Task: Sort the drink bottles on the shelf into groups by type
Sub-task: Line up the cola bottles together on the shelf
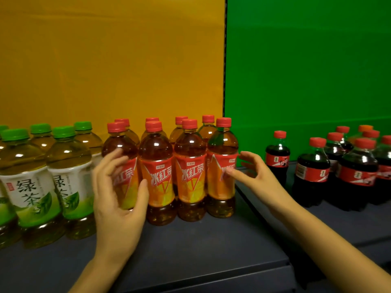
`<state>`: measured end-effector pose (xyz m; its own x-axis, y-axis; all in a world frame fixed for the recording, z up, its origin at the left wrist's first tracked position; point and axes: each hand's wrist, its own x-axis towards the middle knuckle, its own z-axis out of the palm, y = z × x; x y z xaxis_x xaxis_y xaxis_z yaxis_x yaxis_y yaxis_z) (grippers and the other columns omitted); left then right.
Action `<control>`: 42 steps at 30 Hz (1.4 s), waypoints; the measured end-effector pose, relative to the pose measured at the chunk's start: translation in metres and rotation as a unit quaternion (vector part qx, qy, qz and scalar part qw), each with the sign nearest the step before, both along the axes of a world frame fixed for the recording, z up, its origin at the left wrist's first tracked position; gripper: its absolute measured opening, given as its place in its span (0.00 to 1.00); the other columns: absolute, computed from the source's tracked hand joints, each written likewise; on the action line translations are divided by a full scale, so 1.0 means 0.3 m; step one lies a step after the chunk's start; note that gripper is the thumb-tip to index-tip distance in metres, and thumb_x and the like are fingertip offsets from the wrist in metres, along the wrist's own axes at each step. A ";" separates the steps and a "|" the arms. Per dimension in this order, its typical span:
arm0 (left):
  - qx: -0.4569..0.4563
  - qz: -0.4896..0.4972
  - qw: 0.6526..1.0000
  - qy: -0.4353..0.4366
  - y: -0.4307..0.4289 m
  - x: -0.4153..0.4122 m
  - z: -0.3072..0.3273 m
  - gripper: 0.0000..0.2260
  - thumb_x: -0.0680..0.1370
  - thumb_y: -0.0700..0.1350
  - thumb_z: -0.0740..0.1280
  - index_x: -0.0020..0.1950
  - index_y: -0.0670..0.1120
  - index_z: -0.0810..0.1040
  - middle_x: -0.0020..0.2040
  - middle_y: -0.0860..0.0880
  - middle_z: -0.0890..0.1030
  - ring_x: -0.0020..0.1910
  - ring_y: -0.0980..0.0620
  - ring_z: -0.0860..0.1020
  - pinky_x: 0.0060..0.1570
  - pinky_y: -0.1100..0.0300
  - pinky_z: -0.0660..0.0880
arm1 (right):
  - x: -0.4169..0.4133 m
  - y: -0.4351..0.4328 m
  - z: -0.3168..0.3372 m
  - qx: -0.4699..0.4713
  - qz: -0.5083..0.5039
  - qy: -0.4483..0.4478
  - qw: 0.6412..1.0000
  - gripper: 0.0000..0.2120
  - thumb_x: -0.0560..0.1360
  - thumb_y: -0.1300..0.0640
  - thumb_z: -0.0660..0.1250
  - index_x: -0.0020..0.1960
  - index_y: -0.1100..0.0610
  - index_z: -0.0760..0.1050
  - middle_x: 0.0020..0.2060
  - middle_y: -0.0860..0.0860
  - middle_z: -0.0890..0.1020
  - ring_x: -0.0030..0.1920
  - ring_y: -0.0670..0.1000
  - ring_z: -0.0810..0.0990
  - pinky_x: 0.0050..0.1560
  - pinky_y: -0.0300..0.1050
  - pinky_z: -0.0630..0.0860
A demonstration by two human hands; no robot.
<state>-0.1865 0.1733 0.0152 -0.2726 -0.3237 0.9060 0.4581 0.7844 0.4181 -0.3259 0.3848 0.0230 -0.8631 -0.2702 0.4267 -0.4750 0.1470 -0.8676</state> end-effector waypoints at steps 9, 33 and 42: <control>-0.072 -0.185 0.970 -0.142 0.334 -0.150 0.046 0.11 0.72 0.49 0.65 0.53 0.50 0.73 0.48 0.53 0.76 0.46 0.55 0.76 0.44 0.64 0.74 | -0.071 0.355 -0.027 -0.033 -0.204 0.217 0.954 0.20 0.73 0.66 0.67 0.62 0.54 0.67 0.57 0.47 0.69 0.60 0.49 0.72 0.61 0.41 0.70; 0.177 -0.243 0.895 -0.329 0.671 -0.770 -0.102 0.27 0.71 0.38 0.72 0.66 0.42 0.65 0.59 0.48 0.75 0.59 0.52 0.74 0.58 0.61 0.72 | -0.304 0.486 -0.166 0.067 -0.036 0.042 0.996 0.36 0.72 0.59 0.70 0.72 0.57 0.53 0.68 0.52 0.68 0.67 0.50 0.68 0.66 0.42 0.65; 0.194 -0.214 0.896 -0.338 0.621 -0.764 -0.098 0.24 0.73 0.39 0.71 0.59 0.48 0.57 0.59 0.49 0.71 0.60 0.52 0.71 0.59 0.61 0.69 | -0.409 0.377 -0.149 0.069 -0.087 0.004 0.994 0.38 0.72 0.59 0.70 0.73 0.58 0.51 0.68 0.56 0.68 0.68 0.55 0.68 0.67 0.52 0.66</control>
<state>-0.4159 0.3595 -0.0142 -0.8906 -0.3143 0.3288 0.2209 0.3330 0.9167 -0.4485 0.4979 -0.0216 -0.8990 -0.1728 0.4024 -0.4379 0.3448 -0.8303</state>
